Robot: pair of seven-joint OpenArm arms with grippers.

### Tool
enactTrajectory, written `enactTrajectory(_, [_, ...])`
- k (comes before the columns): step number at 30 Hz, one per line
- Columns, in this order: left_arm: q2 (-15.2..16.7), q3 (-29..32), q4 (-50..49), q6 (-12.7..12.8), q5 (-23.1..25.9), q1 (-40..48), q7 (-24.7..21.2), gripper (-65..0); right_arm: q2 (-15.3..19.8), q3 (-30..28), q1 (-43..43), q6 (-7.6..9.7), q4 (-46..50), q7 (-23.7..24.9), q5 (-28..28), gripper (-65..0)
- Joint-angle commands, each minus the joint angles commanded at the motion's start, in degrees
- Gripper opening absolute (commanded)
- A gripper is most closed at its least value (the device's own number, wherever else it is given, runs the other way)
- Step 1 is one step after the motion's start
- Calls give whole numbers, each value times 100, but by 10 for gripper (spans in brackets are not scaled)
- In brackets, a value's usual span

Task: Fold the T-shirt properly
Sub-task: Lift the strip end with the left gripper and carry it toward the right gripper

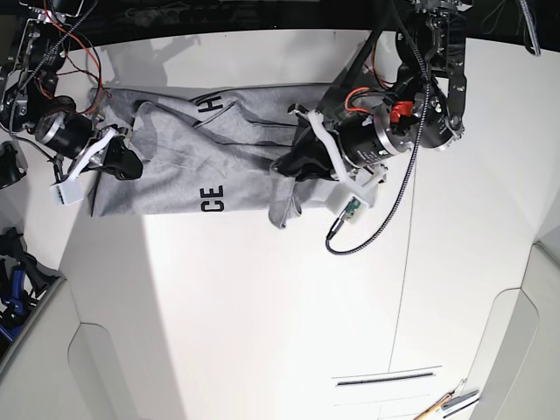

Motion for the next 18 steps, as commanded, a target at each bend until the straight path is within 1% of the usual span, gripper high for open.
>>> enactTrajectory(1, [37, 2, -24, -2, -46, 0, -31, -650, 0, 0, 0, 0, 0, -2, -2, -650])
enactTrajectory(3, [59, 20, -28, -15, -129, 2, -164, -502, 0, 0, 0, 0, 0, -2, -46, -650])
enactTrajectory(4, [57, 39, -28, -48, -151, 2, -216, -446, 0, 0, 0, 0, 0, -2, -74, -650])
enactTrajectory(5, [59, 66, -28, -70, -181, 2, -234, -411, 0, 0, -2, 0, 0, -2, -92, -650])
enactTrajectory(6, [57, 96, -28, -70, -254, 2, -232, -399, 0, 0, 0, 0, 0, -2, -109, -650])
enactTrajectory(9, [59, 264, -28, -70, -520, 2, -177, -398, 2, 0, 0, 0, 0, 2, -107, -650])
enactTrajectory(11, [59, 407, -28, -70, -798, 7, -157, -398, 2, 0, 0, 0, 0, 2, -107, -650])
enactTrajectory(12, [59, 483, -28, -70, -914, 7, -157, -398, 2, 2, 0, 0, 0, 4, -107, -639])
enactTrajectory(15, [57, 636, -28, -72, -1246, 2, -162, -398, 4, 2, 2, 0, 0, 35, -118, -486])
enactTrajectory(16, [59, 638, -28, -74, -1338, 2, -162, -398, 4, 2, 4, 0, 0, 68, -166, -448])
enactTrajectory(18, [57, 619, -28, -251, -1377, 2, -160, -398, 7, 52, 17, -20, 0, 109, -278, -402])
